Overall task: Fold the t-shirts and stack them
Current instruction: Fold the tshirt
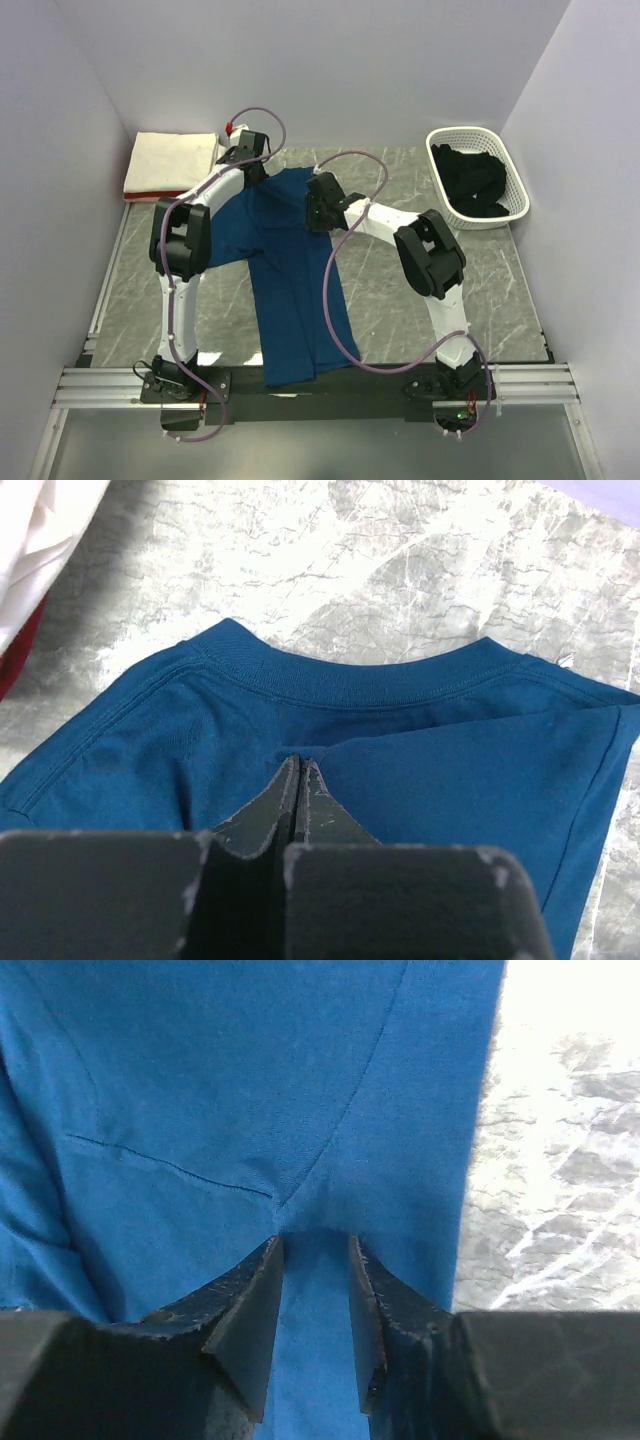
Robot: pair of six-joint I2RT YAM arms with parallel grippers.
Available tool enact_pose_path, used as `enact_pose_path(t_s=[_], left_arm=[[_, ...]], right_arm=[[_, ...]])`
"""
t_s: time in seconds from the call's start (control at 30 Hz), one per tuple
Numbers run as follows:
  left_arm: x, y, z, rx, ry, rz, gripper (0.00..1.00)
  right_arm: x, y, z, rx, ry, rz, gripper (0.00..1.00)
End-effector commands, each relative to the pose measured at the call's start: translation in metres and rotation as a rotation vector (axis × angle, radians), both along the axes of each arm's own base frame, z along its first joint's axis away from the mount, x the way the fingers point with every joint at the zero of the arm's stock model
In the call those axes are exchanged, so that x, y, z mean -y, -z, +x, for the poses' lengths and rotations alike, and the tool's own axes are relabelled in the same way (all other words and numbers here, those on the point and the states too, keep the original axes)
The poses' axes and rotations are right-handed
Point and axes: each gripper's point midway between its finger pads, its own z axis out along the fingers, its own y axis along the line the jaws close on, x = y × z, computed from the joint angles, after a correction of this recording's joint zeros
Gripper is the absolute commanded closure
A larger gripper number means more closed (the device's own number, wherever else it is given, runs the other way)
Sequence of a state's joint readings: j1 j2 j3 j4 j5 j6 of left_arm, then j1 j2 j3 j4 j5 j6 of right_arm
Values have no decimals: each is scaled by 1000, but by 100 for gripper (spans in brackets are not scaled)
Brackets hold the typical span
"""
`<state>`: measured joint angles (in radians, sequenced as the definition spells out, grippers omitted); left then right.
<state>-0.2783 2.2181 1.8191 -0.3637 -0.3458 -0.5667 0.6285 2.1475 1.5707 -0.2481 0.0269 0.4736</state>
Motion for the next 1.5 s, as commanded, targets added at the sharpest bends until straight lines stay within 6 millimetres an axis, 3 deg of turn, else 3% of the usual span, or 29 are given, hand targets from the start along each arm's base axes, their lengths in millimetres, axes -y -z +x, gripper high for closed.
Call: enact_pose_path(t_s=[0.0,0.33,0.63,0.83,1.23,1.3,1.33,1.47], left_arm=[[0,-48,4,93,8,-10,100],[0,-51,3,98,6,-10,100],[-3,-63,1,115,4,-3,100],[-6,-69,-4,120,1,4,100],[-8,-82,-7,139,2,5,100],[-7,-78,-7,127,1,7,100],[-7,-79,-5,128,3,7,100],[-6,-76,-5,121,2,6,100]], right_arm=[[-7,-8,9,40,3,-25,62],[-13,-8,9,53,-11,-45,68],[-11,-17,7,71,-15,-33,94],[-11,-29,2,82,-22,-9,100],[-12,-59,-7,128,-33,37,100],[-15,-60,-8,133,-45,33,93],[-17,-56,-10,123,-52,26,84],[-24,-47,-11,109,-77,8,76]])
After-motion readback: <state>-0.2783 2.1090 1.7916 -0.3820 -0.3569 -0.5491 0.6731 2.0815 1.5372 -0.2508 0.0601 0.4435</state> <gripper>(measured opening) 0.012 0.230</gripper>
